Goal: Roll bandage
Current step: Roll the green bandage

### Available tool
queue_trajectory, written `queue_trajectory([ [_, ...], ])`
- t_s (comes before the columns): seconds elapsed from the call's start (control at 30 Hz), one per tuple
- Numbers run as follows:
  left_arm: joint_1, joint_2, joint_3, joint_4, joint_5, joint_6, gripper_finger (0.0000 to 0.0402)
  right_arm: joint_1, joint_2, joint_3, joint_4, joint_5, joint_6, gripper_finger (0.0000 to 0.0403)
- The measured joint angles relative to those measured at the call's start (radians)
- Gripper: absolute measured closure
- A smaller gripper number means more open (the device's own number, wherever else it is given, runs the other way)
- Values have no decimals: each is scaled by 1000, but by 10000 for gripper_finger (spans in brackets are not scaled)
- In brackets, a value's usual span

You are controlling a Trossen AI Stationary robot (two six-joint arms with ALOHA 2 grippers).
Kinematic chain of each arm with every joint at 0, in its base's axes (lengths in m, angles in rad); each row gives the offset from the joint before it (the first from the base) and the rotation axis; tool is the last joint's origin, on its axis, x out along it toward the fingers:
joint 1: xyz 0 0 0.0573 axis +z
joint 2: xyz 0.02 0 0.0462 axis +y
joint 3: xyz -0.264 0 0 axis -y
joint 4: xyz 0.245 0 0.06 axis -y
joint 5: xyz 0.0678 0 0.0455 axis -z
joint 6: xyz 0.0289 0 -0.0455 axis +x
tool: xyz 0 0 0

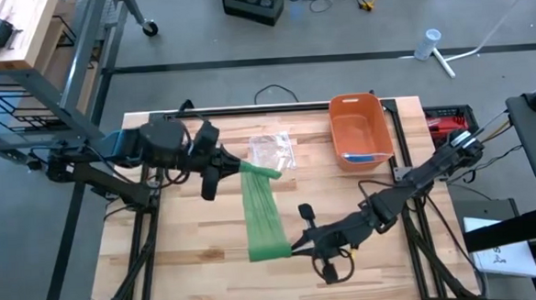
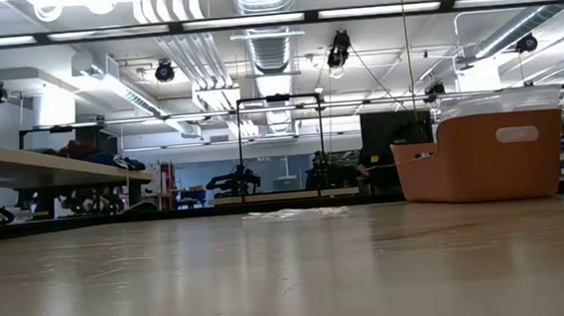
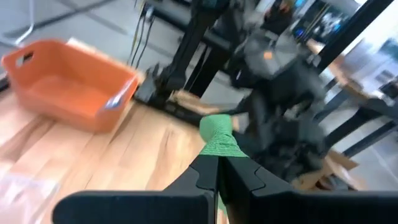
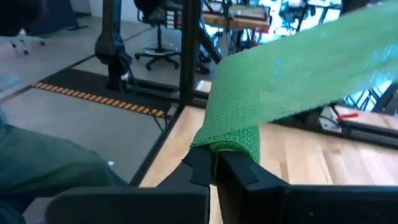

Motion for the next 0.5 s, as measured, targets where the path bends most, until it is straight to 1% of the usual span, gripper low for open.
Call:
queue_trajectory([
  [0.1, 0, 15, -9, -45, 0, -16, 401, 0, -16, -1, 31, -4, -36, 403],
  [0.23, 0, 41, -46, -48, 7, -36, 401, 0, -35, -1, 102, -9, -89, 403],
  [0.37, 0, 70, -75, -46, 25, -50, 401, 0, -45, -1, 137, -8, -101, 403],
  [0.5, -2, 95, -90, -47, 89, -73, 401, 1, -56, -1, 156, 4, -120, 403],
])
